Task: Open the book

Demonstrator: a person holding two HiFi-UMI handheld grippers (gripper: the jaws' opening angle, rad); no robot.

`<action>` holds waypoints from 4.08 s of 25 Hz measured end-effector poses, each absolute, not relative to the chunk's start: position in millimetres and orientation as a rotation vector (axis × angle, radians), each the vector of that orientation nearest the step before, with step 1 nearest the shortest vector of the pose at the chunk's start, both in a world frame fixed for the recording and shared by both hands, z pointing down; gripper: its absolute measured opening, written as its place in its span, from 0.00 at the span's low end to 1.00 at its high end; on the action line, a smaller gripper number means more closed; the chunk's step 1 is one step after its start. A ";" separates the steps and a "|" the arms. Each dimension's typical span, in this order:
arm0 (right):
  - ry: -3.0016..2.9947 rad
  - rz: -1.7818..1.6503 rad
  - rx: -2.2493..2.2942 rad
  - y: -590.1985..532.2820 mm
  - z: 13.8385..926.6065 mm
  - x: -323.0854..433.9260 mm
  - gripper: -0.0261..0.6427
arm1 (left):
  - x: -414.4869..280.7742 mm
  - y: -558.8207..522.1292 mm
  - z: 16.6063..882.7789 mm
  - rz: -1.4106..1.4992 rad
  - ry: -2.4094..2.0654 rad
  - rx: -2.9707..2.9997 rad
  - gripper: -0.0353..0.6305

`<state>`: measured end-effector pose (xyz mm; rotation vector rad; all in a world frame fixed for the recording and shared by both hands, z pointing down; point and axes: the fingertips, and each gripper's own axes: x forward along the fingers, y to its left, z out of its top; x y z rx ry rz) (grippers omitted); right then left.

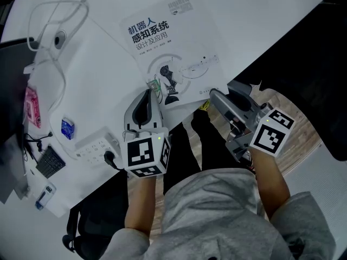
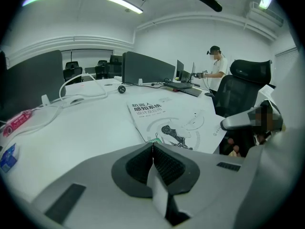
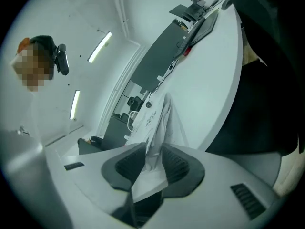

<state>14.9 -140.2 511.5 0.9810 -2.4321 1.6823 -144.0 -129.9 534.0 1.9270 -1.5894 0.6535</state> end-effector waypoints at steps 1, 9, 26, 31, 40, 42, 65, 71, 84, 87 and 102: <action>-2.435 1.633 1.015 -143.0 512.6 15.8 0.21 | -142.3 -129.4 535.0 0.648 -1.579 1.942 0.07; -2.427 1.334 1.229 -168.2 515.4 34.6 0.12 | -124.3 -141.0 541.9 0.543 -1.514 1.963 0.07; -2.663 0.906 0.997 -178.8 422.1 4.6 0.11 | -112.4 -137.1 474.2 0.474 -1.655 1.892 0.07; -2.727 0.838 0.845 -171.1 407.1 -29.6 0.11 | -136.7 -123.8 454.0 0.431 -1.753 1.845 0.07; -2.770 0.737 0.615 -143.1 399.8 -94.2 0.11 | -182.5 -90.0 450.5 0.364 -1.857 1.724 0.07; -2.769 0.727 0.578 -135.3 402.3 -106.6 0.11 | -188.6 -84.6 450.6 0.349 -1.863 1.709 0.07; -2.267 1.154 0.188 -73.3 523.6 -198.6 0.20 | -242.8 -47.0 431.3 0.249 -1.960 1.599 0.07; -2.208 1.125 0.044 -43.6 521.5 -195.0 0.24 | -247.9 -46.6 406.7 0.229 -2.005 1.621 0.07; -2.426 0.809 0.054 -49.5 437.9 -111.0 0.17 | -203.7 -44.9 359.2 0.223 -1.997 1.785 0.07; -2.514 0.696 0.215 -76.7 401.3 -70.1 0.14 | -183.7 -51.6 349.0 0.220 -1.963 1.857 0.07; -2.518 0.373 0.811 -116.1 298.0 142.4 0.11 | -126.6 -73.3 309.8 0.206 -1.869 2.067 0.07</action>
